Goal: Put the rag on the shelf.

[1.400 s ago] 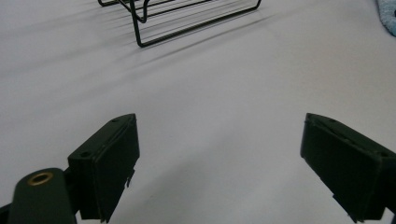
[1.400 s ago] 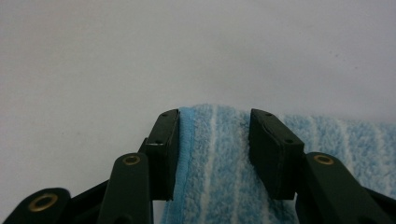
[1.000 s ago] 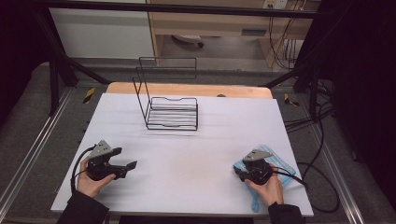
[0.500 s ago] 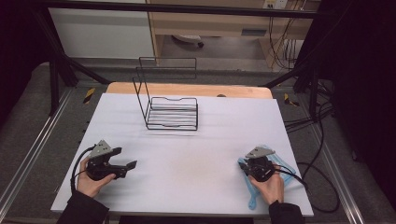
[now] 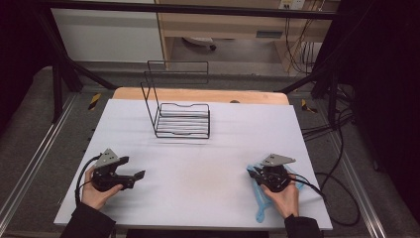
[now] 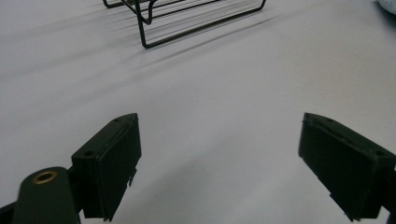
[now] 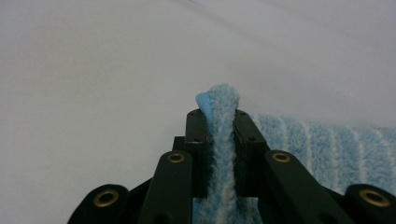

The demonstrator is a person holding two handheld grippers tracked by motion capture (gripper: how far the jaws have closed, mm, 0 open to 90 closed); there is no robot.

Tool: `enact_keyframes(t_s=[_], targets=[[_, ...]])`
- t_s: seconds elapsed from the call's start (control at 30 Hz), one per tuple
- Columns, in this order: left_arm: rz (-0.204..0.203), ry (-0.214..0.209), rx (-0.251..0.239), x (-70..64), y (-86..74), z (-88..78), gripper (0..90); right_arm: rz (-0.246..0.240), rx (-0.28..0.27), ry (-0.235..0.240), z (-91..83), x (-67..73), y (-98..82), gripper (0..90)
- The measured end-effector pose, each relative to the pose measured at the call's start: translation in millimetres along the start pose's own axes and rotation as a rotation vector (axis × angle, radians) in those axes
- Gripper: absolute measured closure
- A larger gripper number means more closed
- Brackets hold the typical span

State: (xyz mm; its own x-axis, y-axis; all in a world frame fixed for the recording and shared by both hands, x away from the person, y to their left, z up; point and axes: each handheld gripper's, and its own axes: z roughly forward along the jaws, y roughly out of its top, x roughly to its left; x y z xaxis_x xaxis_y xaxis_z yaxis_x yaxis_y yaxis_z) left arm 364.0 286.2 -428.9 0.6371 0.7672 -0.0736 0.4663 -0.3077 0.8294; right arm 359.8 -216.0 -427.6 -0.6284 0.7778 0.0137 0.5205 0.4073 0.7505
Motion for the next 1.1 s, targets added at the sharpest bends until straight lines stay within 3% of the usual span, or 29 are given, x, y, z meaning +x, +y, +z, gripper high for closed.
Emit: enact_keyframes(t_s=[0.03,0.13,0.73,1.1], targets=[[0.0,0.001,0.0,0.0,0.1,0.0,13.3,-0.004,-0.012,0.031,4.2,6.9,5.1,78.9],[-0.001,0.004,-0.002,0.1,0.2,0.1,13.3,-0.013,-0.022,0.058,9.2,13.8,11.7,78.9],[0.003,0.01,0.006,-0.1,0.5,0.3,13.2,-0.074,-0.031,0.156,37.6,54.7,42.0,78.8],[0.0,0.011,0.01,0.0,0.1,1.3,13.2,-0.121,-0.005,0.204,59.2,81.3,53.4,78.7]])
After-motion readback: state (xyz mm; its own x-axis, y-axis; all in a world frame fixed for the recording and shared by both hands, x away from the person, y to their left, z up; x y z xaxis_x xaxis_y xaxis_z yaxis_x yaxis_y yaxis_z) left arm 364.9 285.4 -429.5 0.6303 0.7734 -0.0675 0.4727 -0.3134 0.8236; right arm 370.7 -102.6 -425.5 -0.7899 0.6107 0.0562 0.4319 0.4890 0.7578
